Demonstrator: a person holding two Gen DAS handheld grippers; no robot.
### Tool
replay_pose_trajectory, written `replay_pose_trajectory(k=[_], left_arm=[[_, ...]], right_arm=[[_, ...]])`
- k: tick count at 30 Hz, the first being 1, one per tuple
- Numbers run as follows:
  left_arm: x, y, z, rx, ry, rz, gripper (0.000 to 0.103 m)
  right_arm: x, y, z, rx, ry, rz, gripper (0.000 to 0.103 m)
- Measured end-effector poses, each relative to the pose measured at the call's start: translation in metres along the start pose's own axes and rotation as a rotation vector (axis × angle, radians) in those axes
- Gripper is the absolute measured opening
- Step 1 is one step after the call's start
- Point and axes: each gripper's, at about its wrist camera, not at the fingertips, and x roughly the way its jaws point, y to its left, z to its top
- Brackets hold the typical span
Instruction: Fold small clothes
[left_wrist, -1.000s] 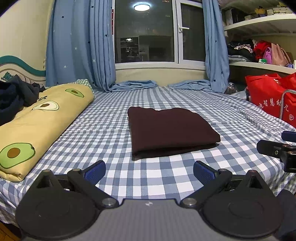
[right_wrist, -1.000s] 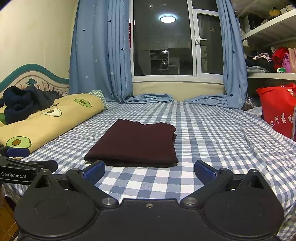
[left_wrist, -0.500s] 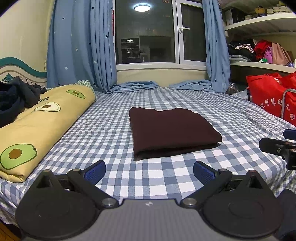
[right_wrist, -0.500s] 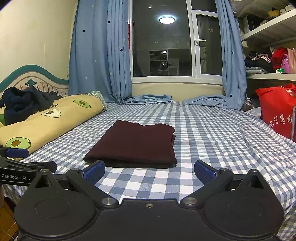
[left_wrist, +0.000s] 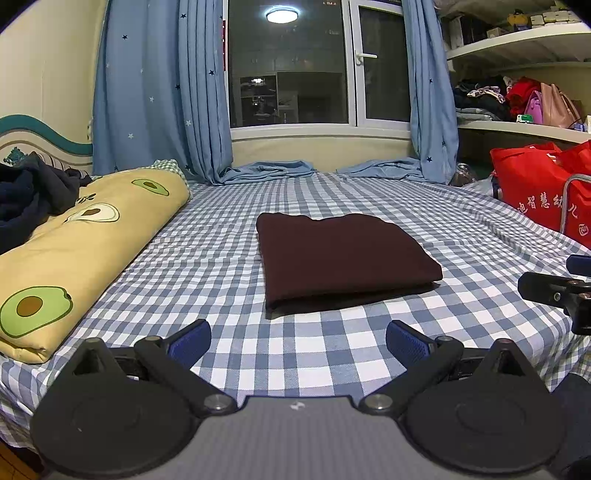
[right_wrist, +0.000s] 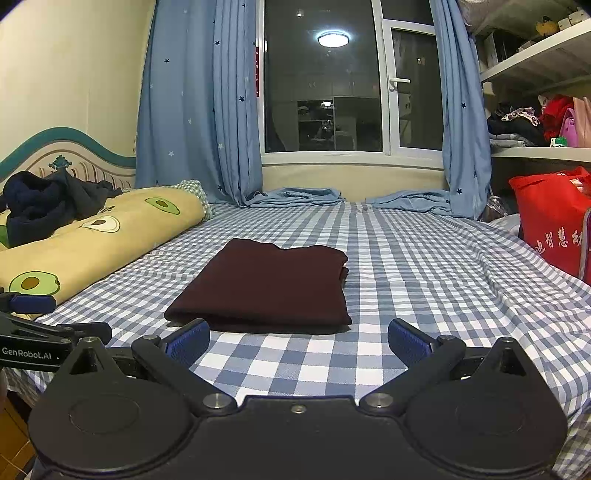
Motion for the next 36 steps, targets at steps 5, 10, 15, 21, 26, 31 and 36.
replay_pose_trajectory(k=[5, 10, 15, 21, 26, 31, 36], left_arm=[[0.002, 0.003, 0.000, -0.006, 0.007, -0.014, 0.103], [0.006, 0.000, 0.002, 0.026, 0.020, -0.017, 0.103], [0.009, -0.005, 0.008, 0.035, 0.015, -0.032, 0.103], [0.010, -0.013, 0.010, 0.063, 0.006, -0.033, 0.103], [0.010, -0.015, 0.012, 0.062, 0.008, -0.030, 0.103], [0.011, -0.015, 0.012, 0.066, 0.008, -0.022, 0.103], [0.011, -0.014, 0.012, 0.066, 0.009, -0.010, 0.103]], right_arm=[[0.000, -0.001, 0.001, -0.003, 0.010, -0.005, 0.102], [0.001, -0.008, 0.006, 0.005, 0.022, -0.010, 0.102], [-0.003, -0.016, 0.011, 0.009, 0.010, -0.030, 0.102], [-0.004, -0.025, 0.013, 0.020, 0.007, -0.042, 0.102], [-0.006, -0.026, 0.014, 0.019, 0.001, -0.041, 0.102], [-0.006, -0.027, 0.014, 0.018, 0.000, -0.043, 0.102], [-0.007, -0.025, 0.014, 0.016, -0.004, -0.046, 0.102]])
